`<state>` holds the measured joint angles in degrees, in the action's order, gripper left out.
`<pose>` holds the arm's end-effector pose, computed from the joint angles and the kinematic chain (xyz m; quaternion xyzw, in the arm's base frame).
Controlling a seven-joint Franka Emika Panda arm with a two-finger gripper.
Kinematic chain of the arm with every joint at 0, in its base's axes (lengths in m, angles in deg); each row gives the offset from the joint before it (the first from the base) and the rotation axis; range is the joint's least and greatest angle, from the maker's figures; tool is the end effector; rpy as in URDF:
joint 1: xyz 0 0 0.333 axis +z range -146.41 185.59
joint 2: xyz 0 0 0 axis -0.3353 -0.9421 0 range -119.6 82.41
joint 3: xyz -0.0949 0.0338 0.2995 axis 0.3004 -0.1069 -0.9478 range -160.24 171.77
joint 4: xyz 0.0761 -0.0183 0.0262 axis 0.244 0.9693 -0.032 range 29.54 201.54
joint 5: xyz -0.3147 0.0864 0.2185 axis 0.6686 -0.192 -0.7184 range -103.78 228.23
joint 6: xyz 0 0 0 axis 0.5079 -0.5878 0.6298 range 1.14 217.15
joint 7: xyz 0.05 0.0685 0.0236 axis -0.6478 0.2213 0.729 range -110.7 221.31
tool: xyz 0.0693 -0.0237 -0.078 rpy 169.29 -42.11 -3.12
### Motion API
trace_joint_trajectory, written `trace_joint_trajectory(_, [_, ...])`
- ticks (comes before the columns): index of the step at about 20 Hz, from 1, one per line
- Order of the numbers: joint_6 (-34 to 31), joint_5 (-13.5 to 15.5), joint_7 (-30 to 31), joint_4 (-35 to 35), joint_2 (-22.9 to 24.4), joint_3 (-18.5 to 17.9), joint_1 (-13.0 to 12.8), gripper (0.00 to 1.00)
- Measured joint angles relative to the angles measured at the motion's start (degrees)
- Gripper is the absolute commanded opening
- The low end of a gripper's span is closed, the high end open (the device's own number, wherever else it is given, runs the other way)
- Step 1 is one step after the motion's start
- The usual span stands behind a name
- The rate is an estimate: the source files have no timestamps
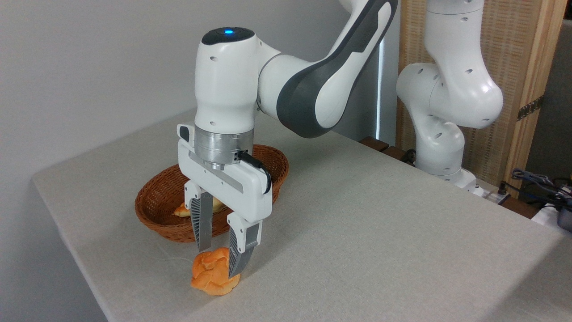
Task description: Put bread into the basket
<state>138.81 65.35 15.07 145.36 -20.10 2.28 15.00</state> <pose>0.5748 -0.0119 0.4377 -0.9329 0.3339 -0.1325 0.0254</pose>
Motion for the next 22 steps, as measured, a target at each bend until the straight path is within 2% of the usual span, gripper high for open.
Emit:
trace_joint_trajectory(10, [2.92, 0.02, 0.00, 1.15, -1.55, 0.59, -0.26, 0.99])
trace_joint_trajectory(11, [3.12, 0.02, 0.00, 1.23, -1.69, 0.78, -0.27, 0.91])
trace_joint_trajectory(12, [3.46, 0.02, 0.00, 1.36, -1.81, 0.94, -0.28, 0.79])
trace_joint_trajectory(15, [5.28, 0.02, 0.00, 2.19, -2.15, 1.31, -0.30, 0.35])
trace_joint_trajectory(22, [5.70, 0.02, -1.18, 2.53, -2.20, 1.52, -0.30, 0.29])
